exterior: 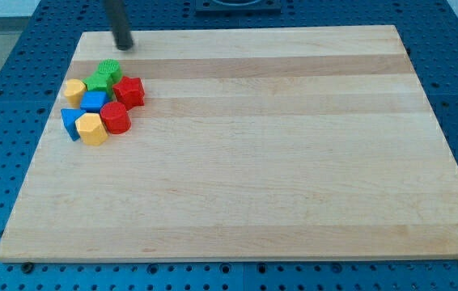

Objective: Move your arm closer to the yellow heart

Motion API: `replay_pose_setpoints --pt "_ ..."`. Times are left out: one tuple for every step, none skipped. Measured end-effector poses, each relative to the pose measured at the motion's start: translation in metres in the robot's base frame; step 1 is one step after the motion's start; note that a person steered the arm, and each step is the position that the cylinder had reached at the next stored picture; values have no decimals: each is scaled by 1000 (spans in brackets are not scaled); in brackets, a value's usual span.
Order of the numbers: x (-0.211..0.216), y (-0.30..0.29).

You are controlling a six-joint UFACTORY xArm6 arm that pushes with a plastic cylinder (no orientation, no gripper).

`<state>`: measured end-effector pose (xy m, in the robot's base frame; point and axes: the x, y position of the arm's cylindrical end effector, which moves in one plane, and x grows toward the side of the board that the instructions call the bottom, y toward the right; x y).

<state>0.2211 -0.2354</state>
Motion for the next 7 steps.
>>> replay_pose_setpoints --pt "-6 -57" --pt "-5 -68" --pt "-1 -69" --pt "38 -69" --pt "94 -69" --pt "98 -69" --pt "131 -66"
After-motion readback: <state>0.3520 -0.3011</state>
